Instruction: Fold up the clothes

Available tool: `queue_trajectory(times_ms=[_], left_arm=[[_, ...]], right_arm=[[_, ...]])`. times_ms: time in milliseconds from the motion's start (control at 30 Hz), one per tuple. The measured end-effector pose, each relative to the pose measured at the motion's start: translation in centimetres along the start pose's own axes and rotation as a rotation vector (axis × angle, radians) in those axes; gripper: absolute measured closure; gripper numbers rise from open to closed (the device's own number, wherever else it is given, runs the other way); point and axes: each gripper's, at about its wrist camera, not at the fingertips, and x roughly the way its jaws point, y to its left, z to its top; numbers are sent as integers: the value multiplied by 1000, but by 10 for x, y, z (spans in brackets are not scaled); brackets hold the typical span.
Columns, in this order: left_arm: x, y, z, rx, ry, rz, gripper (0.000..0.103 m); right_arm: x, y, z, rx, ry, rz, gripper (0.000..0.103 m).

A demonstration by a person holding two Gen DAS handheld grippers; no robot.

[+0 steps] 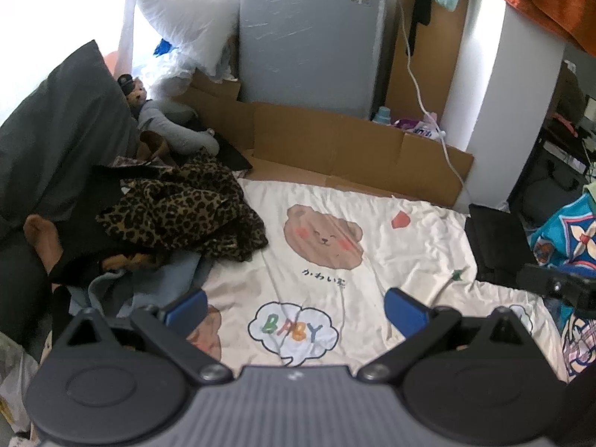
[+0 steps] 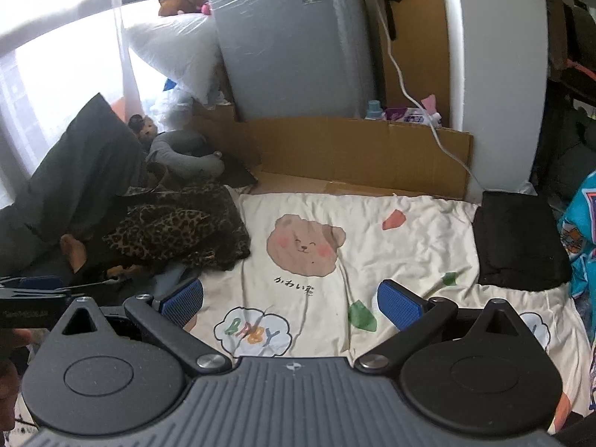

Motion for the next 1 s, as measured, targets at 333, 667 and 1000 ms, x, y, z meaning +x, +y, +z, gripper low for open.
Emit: queue_trajectory(times_ms=[333,667,1000], left_arm=[[17,7,5,-15,6,-9,1],[19,22,20,-35,-14,-1,1],[24,36,33,-46,-36,6,1]], right_arm=[[6,7,9,-34,37,-2,0],[14,19,41,-48,64,-9,0],[21,30,60,-108,59,9,0]])
